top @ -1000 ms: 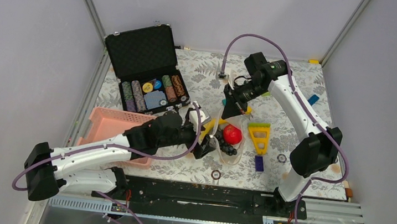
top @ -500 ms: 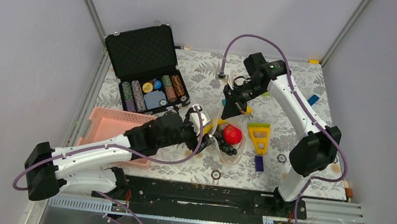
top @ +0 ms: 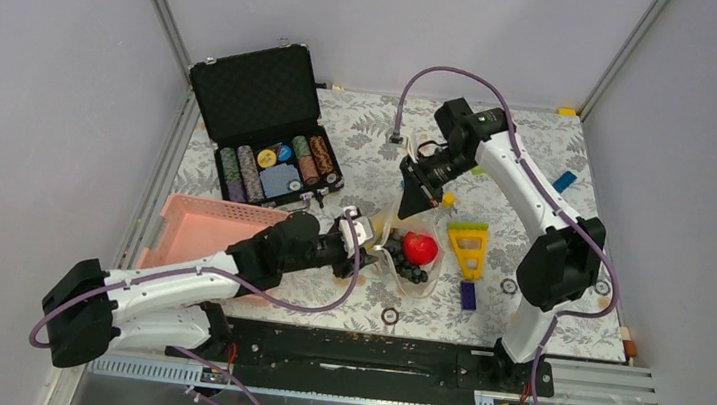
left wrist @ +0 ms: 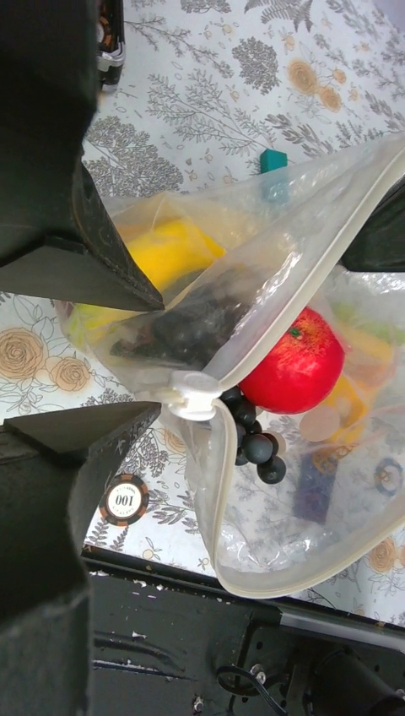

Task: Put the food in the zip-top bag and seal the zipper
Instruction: Zip the zipper food storage bag at the center of the board.

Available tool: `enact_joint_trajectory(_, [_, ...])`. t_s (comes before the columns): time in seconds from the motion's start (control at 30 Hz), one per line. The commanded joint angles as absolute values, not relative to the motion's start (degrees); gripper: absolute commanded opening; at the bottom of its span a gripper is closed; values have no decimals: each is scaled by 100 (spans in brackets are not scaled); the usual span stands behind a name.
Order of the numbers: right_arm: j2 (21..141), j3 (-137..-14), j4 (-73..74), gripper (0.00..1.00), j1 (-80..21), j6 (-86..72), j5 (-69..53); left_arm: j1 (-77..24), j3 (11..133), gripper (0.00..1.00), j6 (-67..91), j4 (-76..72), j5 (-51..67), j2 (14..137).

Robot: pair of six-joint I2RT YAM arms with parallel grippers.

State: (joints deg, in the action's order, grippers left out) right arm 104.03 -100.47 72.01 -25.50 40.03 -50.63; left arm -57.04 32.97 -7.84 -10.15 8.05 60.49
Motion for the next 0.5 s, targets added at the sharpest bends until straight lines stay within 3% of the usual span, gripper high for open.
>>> enact_joint_trajectory(0.0, [10496,-10307,7385,0,-2529,3926,-5140,-5519,3232,44,-938,-1892,1353,5918])
enact_joint_trajectory(0.3, [10632,-10348,7457,0,-2531,3894,-5136,-5172,3144,44,-914,-2277,2055,6080])
enact_joint_trajectory(0.47, [10664,-10375,7459,0,-2531,3842,-5124,-5107,3219,31,-971,-2279,2384,6258])
